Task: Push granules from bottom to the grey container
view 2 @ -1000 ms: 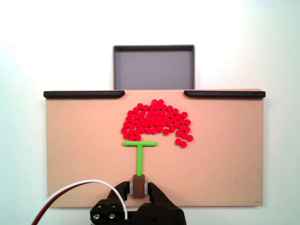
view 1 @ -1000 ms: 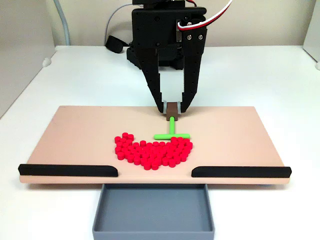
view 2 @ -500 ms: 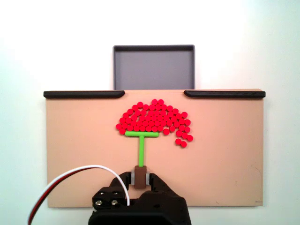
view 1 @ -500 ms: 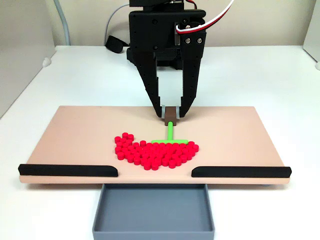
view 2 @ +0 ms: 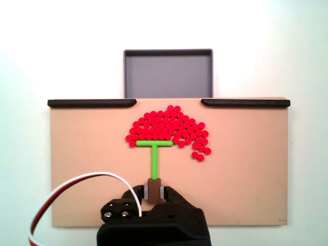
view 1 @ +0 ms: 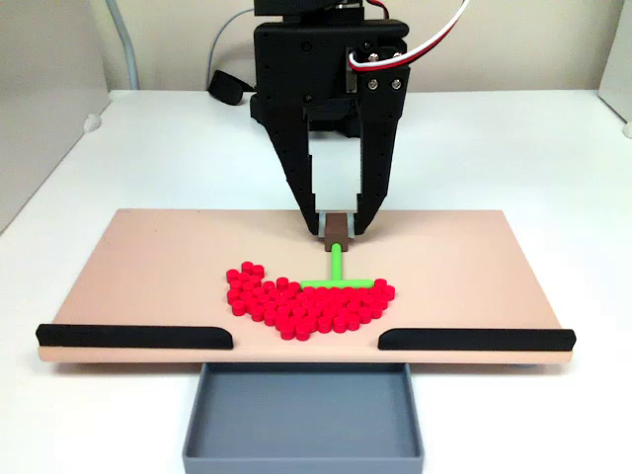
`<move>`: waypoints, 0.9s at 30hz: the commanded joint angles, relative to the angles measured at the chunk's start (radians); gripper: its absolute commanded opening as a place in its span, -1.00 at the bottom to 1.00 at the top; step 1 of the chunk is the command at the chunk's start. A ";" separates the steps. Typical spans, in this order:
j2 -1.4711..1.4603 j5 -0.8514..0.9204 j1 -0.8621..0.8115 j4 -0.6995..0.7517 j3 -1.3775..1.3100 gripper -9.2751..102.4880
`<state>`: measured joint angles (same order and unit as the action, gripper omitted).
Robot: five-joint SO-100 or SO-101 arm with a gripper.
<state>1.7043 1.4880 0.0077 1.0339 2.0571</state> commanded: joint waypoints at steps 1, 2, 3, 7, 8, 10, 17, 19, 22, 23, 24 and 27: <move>0.060 0.008 0.009 0.032 -0.069 -0.84; 0.072 0.006 0.012 0.032 -0.084 -0.84; 0.084 0.008 0.014 0.034 -0.097 -0.84; 0.152 0.057 -0.003 0.115 -0.120 -0.84; 0.175 0.071 -0.009 0.147 -0.120 -0.84; 0.225 0.081 -0.014 0.210 -0.120 -0.84; 0.371 0.091 -0.031 0.419 -0.103 -0.84; 0.393 0.086 -0.035 0.439 -0.097 -0.84; 0.417 0.080 -0.046 0.439 -0.074 -0.84; 0.423 0.080 -0.048 0.439 -0.069 -0.84; 0.428 0.078 -0.049 0.439 -0.067 -0.84; 0.431 0.072 -0.052 0.439 -0.067 -0.84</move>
<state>2.1016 1.5754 -0.0399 1.4726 1.9972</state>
